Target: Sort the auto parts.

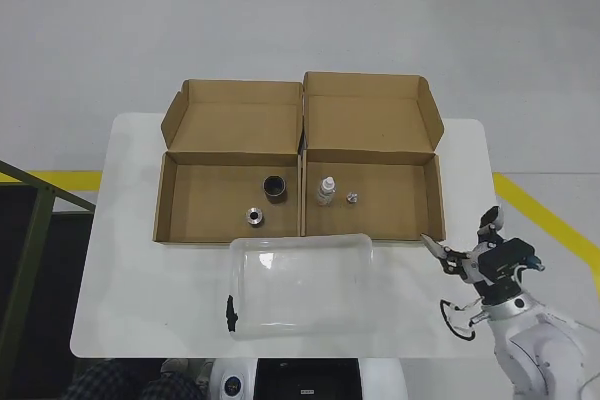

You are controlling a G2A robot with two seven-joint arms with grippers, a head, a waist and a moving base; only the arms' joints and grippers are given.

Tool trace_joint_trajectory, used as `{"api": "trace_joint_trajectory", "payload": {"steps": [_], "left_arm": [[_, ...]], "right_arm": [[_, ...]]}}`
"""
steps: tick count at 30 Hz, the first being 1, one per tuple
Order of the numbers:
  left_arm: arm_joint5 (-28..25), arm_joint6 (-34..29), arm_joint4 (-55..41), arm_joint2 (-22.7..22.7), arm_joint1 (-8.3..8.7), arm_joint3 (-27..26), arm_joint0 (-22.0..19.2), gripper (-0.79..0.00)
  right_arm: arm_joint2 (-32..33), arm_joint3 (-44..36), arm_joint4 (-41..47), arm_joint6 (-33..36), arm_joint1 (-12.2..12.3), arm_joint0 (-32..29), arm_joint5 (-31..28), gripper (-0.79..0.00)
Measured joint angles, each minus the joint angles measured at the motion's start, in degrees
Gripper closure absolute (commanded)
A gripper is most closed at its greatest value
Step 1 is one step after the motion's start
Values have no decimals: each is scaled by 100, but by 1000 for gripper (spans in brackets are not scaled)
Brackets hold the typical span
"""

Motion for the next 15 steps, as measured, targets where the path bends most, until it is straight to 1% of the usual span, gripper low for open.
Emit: {"api": "trace_joint_trajectory", "payload": {"steps": [7, 11, 15], "left_arm": [[0, 0, 0, 0, 0, 0, 0, -785], [0, 0, 0, 0, 0, 0, 0, -785], [0, 0, 0, 0, 0, 0, 0, -785]], "right_arm": [[362, 55, 101, -441, 2, -472, 25, -785], [458, 110, 141, -632, 1, -588, 11, -785], [467, 129, 162, -659, 2, -598, -12, -785]]}}
